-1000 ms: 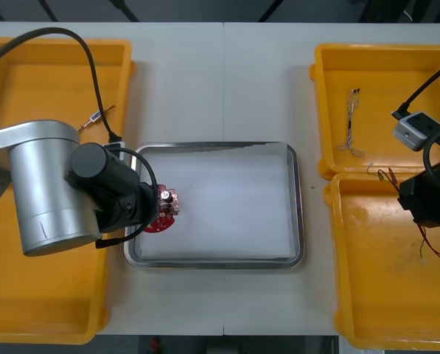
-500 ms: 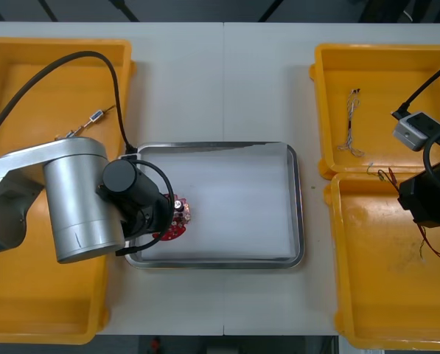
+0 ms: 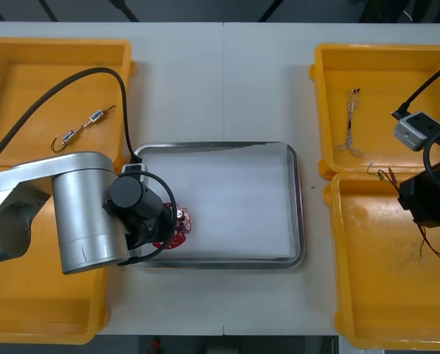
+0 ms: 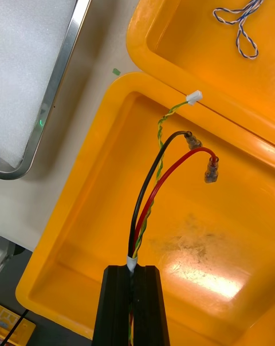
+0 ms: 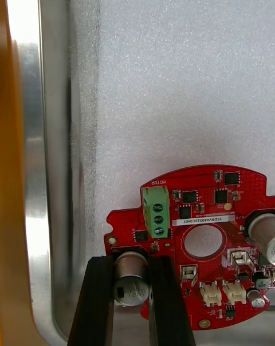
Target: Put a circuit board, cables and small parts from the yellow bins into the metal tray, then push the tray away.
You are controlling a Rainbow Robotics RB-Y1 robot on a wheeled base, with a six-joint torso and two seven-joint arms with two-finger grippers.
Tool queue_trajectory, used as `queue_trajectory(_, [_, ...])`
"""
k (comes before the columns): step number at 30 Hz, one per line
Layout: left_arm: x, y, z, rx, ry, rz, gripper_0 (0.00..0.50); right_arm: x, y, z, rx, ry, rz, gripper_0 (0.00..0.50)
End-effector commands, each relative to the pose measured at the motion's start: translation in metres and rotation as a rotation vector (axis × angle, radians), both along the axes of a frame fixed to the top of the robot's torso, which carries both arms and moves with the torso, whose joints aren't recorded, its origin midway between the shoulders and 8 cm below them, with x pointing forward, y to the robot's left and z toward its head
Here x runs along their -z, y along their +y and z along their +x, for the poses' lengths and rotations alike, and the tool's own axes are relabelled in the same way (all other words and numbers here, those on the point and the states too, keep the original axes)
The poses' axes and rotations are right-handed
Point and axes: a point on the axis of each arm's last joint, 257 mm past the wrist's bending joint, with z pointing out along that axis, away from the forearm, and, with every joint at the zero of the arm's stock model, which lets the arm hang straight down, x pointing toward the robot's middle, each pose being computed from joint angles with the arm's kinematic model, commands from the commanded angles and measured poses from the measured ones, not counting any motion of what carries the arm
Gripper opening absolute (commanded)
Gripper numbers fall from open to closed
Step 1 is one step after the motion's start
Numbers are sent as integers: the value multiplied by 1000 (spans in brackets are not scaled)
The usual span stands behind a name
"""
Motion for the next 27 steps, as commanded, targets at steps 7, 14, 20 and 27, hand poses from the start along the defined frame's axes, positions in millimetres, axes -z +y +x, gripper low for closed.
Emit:
queue_trajectory(7, [-12, -14, 13, 66, -55, 10, 342, -20, -7, 6, -50, -64, -59, 0])
queue_trajectory(14, [-32, -12, 15, 72, -71, 9, 438, -20, -7, 6, -50, -64, -59, 0])
queue_trajectory(20, [-74, -8, 8, 70, -46, -45, 458, -20, -7, 6, -50, -64, -59, 0])
queue_trajectory(27, [-126, 12, 1, 40, -8, -50, 481, -13, -24, 0, -41, -25, -111, 0])
